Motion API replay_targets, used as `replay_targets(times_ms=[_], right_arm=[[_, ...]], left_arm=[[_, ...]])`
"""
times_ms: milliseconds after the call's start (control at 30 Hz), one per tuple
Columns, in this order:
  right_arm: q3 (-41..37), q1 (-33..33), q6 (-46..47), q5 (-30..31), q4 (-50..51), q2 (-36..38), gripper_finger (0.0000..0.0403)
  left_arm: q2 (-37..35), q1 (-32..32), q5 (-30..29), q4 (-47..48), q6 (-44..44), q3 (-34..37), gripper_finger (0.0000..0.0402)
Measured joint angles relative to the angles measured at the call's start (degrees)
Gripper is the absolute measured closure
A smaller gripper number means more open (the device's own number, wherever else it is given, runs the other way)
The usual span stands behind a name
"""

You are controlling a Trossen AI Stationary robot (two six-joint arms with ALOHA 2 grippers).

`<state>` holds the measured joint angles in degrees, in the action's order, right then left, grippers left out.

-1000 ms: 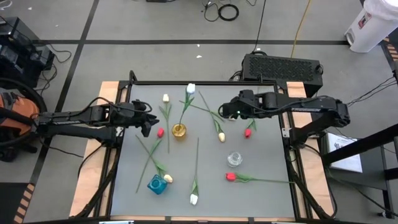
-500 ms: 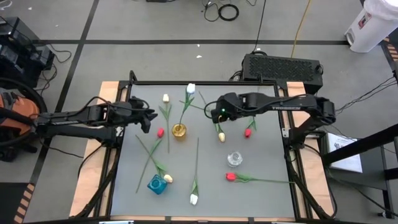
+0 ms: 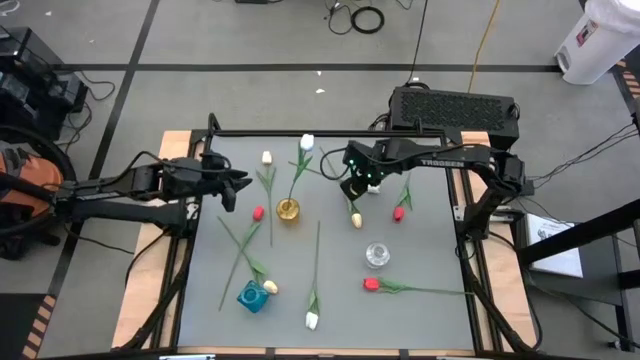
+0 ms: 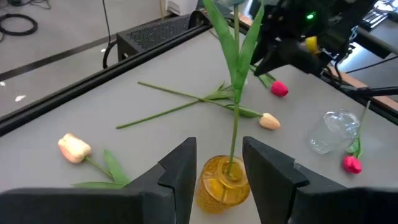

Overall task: Sort flowers into vase by color
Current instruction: Put the top white tulip into the yellow vase

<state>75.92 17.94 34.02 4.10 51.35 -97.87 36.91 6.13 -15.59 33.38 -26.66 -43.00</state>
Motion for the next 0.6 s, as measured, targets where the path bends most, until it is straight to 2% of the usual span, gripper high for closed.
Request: replay_targets(times_ms=[167, 367, 600], right_arm=[[0.0, 1.6, -8.9, -2.6, 0.5, -1.7, 0.0227], [0.0, 1.6, -21.6, -2.8, 1.3, -3.3, 0.0227], [0.0, 3.3, -26.7, -2.5, 1.1, -5.4, 0.0227]], left_arm=[[0.0, 0.0, 0.5, 0.0, -0.5, -0.3, 0.0265], [0.0, 0.0, 0.5, 0.0, -3.0, -0.3, 0.0265], [0.0, 0.0, 0.5, 0.0, -6.1, -0.3, 0.0265]])
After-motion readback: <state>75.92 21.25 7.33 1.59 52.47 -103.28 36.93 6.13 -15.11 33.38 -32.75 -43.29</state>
